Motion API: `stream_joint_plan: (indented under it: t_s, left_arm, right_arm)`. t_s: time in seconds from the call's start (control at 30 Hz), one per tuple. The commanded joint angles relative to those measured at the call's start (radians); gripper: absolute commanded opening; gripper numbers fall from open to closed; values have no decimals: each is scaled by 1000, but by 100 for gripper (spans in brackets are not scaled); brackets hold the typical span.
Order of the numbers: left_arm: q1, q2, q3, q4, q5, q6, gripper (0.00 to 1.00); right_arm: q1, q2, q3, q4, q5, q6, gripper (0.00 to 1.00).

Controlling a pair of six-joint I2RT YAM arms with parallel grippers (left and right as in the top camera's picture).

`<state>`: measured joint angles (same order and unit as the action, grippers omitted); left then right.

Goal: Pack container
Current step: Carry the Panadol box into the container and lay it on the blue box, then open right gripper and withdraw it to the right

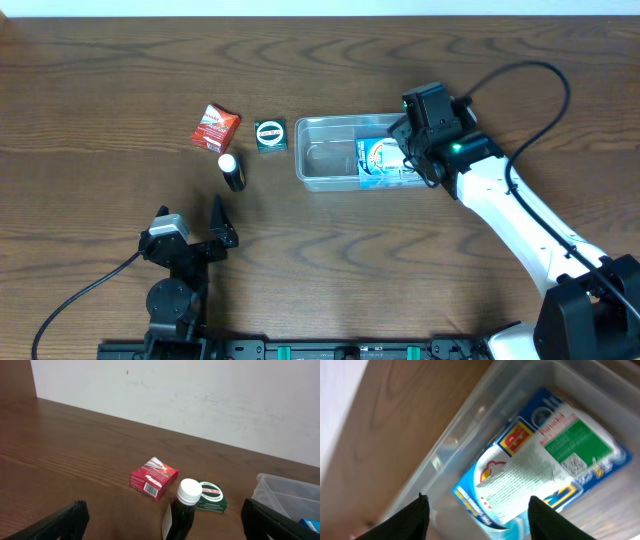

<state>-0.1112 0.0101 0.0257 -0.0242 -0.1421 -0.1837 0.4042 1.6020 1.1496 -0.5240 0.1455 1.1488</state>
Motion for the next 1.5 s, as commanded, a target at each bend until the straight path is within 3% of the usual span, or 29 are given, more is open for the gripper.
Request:
stream_joint_plan:
  t_s: [0.0, 0.13, 0.27, 0.47, 0.73, 1.1, 1.17, 1.23, 1.33, 1.47]
  left_arm:
    - [6, -5, -22, -35, -23, -2, 98]
    - [6, -5, -22, -35, -23, -2, 98]
    - [6, -5, -22, -35, -23, -2, 98]
    - [6, -5, -22, -35, -23, -2, 98]
    - [6, -5, -22, -35, -23, -2, 98]
    - [6, -5, -22, -34, -18, -13, 98]
    - [5, -5, -20, -18, 32, -100, 98]
    - [5, -5, -3, -19, 117, -114, 98]
    - [5, 29, 73, -67, 226, -129, 98]
    - [8, 180, 265, -200, 229, -92, 98]
  right_arm:
    - [3, -12, 0, -4, -79, -435, 66]
    - [-32, -91, 3, -39, -124, -524, 71]
    - [-140, -224, 3, -77, -120, -572, 91]
    - [-391, -377, 3, -147, -121, -571, 96]
    - [-682, -388, 2, -252, -124, -570, 99]
    - [-709, -379, 2, -332, -124, -570, 99]
    - [-709, -379, 2, -333, -124, -570, 99]
    - [-709, -379, 2, -333, -124, -570, 99]
    - [-709, -379, 2, -333, -124, -570, 99]
    - [-709, -379, 2, -333, -124, -570, 99]
